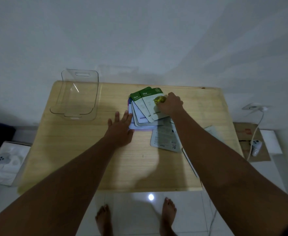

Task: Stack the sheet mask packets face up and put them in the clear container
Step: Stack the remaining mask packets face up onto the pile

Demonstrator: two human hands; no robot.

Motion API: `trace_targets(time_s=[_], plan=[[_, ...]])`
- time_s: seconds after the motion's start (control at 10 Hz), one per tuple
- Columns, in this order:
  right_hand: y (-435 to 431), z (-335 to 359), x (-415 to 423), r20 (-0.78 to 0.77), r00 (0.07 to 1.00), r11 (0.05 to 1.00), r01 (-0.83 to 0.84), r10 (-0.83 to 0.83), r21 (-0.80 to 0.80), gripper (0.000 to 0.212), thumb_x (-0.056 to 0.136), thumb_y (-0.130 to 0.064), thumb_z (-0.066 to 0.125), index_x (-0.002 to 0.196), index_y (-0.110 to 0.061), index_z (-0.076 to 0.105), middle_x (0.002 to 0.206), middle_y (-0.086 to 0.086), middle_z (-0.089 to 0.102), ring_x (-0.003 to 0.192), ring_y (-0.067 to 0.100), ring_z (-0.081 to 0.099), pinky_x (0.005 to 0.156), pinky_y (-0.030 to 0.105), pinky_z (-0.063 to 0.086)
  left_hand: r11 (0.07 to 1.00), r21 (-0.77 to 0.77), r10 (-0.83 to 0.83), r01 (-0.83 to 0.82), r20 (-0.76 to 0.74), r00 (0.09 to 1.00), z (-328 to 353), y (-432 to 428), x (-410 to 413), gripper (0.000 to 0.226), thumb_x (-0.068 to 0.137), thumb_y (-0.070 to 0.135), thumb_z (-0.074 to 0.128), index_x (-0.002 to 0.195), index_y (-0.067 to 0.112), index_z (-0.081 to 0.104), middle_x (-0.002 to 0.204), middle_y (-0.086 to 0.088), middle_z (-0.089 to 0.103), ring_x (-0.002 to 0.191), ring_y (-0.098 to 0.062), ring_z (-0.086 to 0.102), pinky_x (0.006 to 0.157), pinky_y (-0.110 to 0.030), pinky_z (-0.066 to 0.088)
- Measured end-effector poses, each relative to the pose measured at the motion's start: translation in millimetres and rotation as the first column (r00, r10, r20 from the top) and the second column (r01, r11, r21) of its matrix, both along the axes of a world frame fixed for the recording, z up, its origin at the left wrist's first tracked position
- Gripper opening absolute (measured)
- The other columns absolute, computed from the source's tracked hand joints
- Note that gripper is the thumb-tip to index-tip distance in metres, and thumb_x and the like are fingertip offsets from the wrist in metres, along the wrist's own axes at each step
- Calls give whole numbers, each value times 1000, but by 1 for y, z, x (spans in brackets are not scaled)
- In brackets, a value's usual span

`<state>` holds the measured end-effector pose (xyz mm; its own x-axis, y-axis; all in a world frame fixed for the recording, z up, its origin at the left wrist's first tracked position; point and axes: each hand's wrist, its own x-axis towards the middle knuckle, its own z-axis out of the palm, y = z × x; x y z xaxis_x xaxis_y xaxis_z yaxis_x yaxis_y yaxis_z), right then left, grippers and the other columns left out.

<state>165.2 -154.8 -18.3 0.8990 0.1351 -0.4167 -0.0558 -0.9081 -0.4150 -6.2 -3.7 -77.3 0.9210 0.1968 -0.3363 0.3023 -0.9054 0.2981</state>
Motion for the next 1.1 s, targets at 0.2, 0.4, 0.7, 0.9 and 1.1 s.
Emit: trace_targets(time_s=[0.2,0.4,0.7,0.9,1.1], plan=[[-2,-2,-8,1,1000,994,-29,29,110,73,71,-38,75,133,-11,47,129,12,58,118,32,57,93,39,51,1000,-5,6,-6,-14,1000,4,-1,1,72,96,36,41,154,17,3,164,-6,-1,149,-41,-8,115,-65,8],[-28,3,-16,88,995,962,11,-36,272,60,87,-36,72,137,-8,51,127,13,66,118,28,62,91,28,45,1000,-1,8,-8,-29,1000,4,-1,2,72,96,36,41,154,18,2,164,-5,-2,149,-40,-9,116,-63,7],[-88,-1,-66,-45,997,993,61,-65,-101,86,68,-60,81,129,-9,48,130,15,53,121,32,54,93,41,49,1000,26,6,-5,-34,999,4,-2,3,73,96,37,43,154,18,2,164,-5,-1,149,-41,-7,115,-64,8],[-67,-7,-90,-41,970,968,243,-241,59,116,64,-35,94,148,-15,16,143,19,26,132,40,40,104,47,46,999,41,15,-15,-8,1000,4,-3,1,72,95,36,43,154,17,6,164,-5,2,149,-41,-3,115,-65,9],[-76,-7,-83,-70,943,922,332,-325,199,107,61,-23,96,140,-9,26,137,18,43,121,33,55,88,35,51,999,43,5,-5,-6,1000,3,-2,1,73,95,38,43,154,17,6,164,-5,3,149,-42,-2,114,-65,10]])
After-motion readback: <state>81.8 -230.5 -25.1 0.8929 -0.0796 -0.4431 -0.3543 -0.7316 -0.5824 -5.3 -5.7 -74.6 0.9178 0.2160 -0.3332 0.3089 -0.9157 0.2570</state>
